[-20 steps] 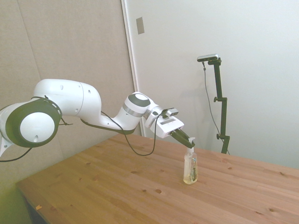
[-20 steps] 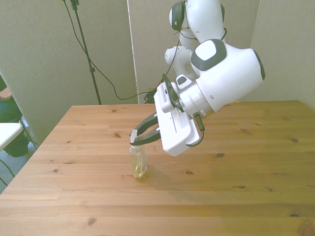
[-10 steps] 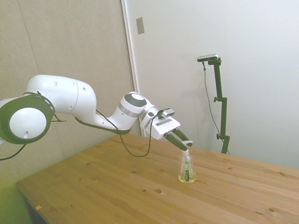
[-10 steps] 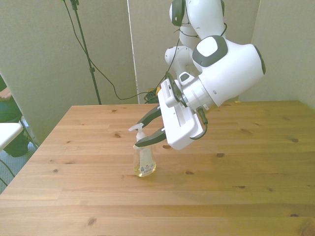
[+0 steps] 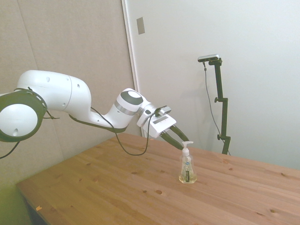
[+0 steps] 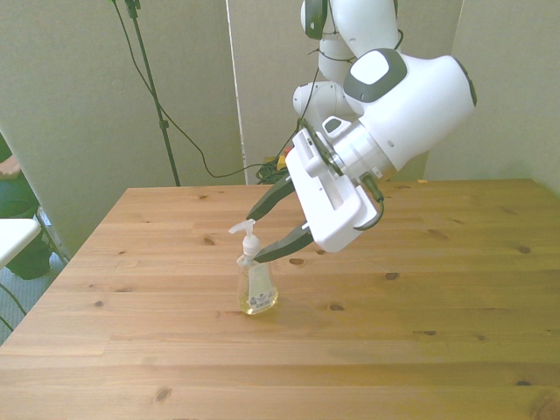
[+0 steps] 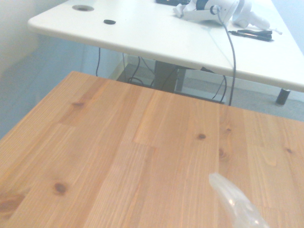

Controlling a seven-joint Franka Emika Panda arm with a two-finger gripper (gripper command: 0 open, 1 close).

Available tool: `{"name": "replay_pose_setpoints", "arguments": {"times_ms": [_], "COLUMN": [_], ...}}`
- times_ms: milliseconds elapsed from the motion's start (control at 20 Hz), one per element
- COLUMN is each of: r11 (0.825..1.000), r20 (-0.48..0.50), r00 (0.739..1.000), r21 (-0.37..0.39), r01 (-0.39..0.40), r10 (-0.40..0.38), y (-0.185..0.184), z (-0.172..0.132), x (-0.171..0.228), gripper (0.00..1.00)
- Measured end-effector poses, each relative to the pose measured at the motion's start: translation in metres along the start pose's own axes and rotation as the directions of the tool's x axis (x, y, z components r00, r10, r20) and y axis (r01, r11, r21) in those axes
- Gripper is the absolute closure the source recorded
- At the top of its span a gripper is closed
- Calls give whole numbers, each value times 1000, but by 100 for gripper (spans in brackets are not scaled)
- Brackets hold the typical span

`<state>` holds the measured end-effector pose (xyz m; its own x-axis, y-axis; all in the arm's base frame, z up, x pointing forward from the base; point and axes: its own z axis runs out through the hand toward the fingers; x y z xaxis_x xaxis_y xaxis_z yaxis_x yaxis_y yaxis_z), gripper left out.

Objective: Stand the sanitizer

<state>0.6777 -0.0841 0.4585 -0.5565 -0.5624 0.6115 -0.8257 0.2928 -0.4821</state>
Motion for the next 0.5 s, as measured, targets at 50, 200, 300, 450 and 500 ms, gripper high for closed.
{"name": "replay_pose_setpoints", "arguments": {"times_ms": [50,200,300,450,500], "r11": [1000,998,994,987,984], "r20": [31,108,157,242,272], "r00": [999,992,982,958,947], "r21": [-4,-15,-16,-6,-1], "r01": [13,69,105,159,180], "r10": [-13,-67,-101,-153,-173], "y": [1,8,12,18,20], "z": [-6,-19,-28,-43,-47], "x": [2,6,8,15,18], "gripper": [0,0,0,0,0]}}
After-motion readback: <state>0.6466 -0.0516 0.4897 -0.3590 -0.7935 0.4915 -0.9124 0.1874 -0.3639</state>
